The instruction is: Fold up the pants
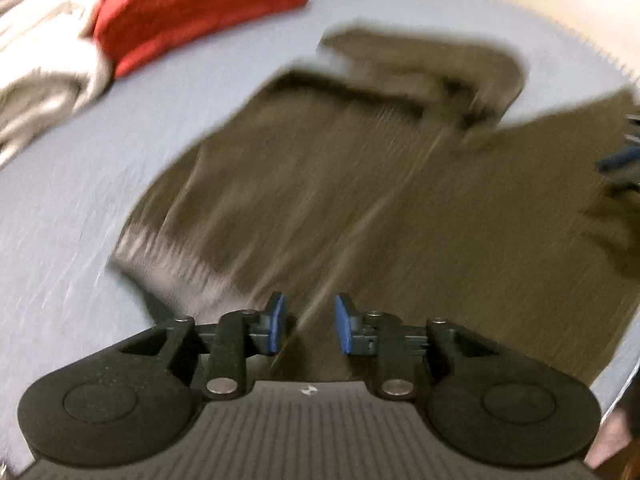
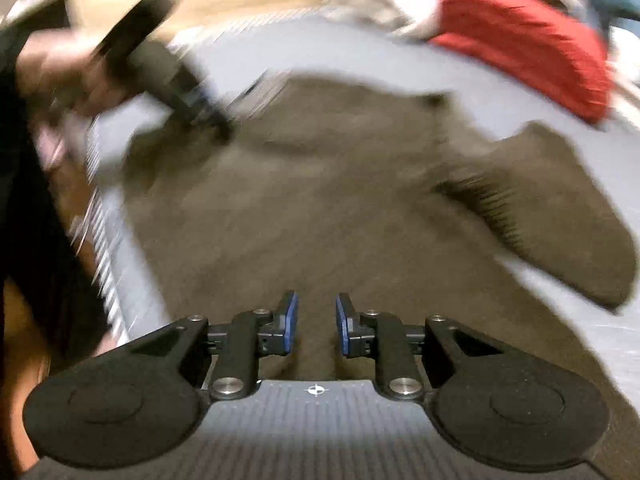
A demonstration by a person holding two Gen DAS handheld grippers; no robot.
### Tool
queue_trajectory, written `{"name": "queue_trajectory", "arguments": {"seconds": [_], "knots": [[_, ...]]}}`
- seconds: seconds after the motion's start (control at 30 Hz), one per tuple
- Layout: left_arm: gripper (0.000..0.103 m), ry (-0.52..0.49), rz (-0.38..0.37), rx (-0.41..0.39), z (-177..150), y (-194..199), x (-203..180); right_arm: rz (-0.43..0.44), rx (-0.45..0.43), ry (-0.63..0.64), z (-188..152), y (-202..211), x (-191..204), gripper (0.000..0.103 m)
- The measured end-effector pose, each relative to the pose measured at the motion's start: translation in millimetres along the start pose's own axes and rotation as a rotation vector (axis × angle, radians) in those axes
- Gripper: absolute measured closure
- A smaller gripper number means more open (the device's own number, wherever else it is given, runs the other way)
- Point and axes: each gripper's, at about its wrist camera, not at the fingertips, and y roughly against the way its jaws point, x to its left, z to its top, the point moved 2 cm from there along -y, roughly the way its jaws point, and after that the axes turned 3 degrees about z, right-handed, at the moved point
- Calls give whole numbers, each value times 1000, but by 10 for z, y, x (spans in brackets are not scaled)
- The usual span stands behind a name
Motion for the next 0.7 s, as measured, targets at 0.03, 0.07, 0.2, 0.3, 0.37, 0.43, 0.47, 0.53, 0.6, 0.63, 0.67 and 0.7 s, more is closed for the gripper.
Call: {"name": "queue_trajectory", "arguments": {"seconds": [0.03, 0.07, 0.2, 0.3, 0.37, 0.43, 0.47, 0.53, 0.6, 0.63, 0.67, 0.7], "knots": [[72, 16, -14, -24, 68, 7, -35, -37, -48, -47, 47, 63, -138, 80], [72, 33, -19, -41, 141, -9, -83, -89, -104, -109, 103, 150, -329, 79], [72, 42, -9, -70, 423, -150, -280, -277, -293, -414, 193, 395, -1069, 71], [72, 59, -24, -107, 584, -146, -475, -431, -375, -584, 163, 468, -1564, 70], [72, 71, -35, -118, 662, -171, -565, -499, -391, -662, 113, 437, -1831, 63], [72, 84, -44, -126, 773, -212, -651, -510, -374, -717, 58, 335, -2083, 54], [72, 87, -47, -125, 822, -236, -665, -520, -352, -727, 54, 235, -2163, 52], [72, 99, -46, -126, 904, -278, -700, -567, -305, -735, 60, 40, -2299, 50], [72, 108, -48, -121, 958, -307, -720, -594, -263, -754, 85, -172, -2356, 49], [72, 112, -48, -119, 974, -315, -724, -602, -245, -760, 87, -255, -2401, 49], [71, 114, -48, -120, 973, -313, -715, -615, -227, -762, 80, -333, -2443, 49], [71, 114, -49, -120, 979, -319, -715, -619, -215, -761, 132, -437, -2460, 49]]}}
